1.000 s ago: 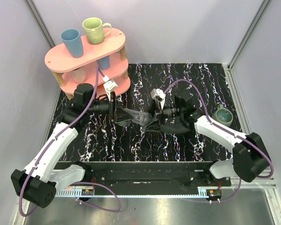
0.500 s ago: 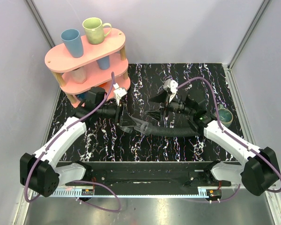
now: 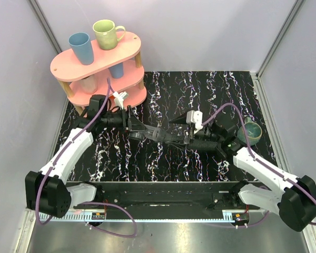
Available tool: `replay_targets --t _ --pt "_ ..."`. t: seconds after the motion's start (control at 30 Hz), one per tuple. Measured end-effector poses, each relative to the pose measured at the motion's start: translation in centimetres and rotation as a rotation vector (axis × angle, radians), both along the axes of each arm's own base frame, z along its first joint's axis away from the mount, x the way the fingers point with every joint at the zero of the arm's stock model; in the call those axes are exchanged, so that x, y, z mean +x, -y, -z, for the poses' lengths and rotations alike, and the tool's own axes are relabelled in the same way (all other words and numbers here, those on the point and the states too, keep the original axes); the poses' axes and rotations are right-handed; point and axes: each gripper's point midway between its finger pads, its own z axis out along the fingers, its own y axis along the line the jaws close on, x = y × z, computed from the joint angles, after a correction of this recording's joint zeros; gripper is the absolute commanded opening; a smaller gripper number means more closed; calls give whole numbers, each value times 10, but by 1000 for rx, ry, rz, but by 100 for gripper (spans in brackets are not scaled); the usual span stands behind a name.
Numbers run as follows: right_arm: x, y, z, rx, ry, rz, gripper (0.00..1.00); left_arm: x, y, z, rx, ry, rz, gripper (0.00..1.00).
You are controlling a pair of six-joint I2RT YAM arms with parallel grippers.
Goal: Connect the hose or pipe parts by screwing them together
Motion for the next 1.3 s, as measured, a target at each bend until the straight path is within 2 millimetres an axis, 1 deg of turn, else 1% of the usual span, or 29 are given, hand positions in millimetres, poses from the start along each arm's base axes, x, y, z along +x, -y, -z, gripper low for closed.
replay_targets --t 0.07,0.17,0.23,0.3,0.47,0.8,1.03,1.13,1.2,1.3 --pt "-7 -6 1 -10 35 -29 93 2 -3 0 -5 -42 -24 0" --pt "-20 -18 5 -27 72 -75 94 4 -2 -3 -17 -93 -35 0" --pt "-24 -25 10 -40 89 -90 94 4 -1 -4 -23 -117 -40 0" --pt "-23 -30 18 -57 96 -88 93 2 -1 -5 -28 -138 -44 0" --pt "-8 -34 41 -115 88 -49 93 1 0 -7 -36 -170 -52 0" --pt "2 -41 57 -145 80 -31 91 -3 0 -6 -37 -213 -60 0" --pt "4 -46 71 -165 37 -45 89 -5 1 -6 -41 -231 -55 0" --pt "5 -50 75 -167 8 -52 89 -6 1 -9 -47 -221 -53 0" --pt "5 -52 77 -164 -8 -61 88 -8 2 -15 -61 -197 -45 0" --pt "4 -54 74 -151 -19 -71 89 -11 2 -20 -74 -152 -40 0"
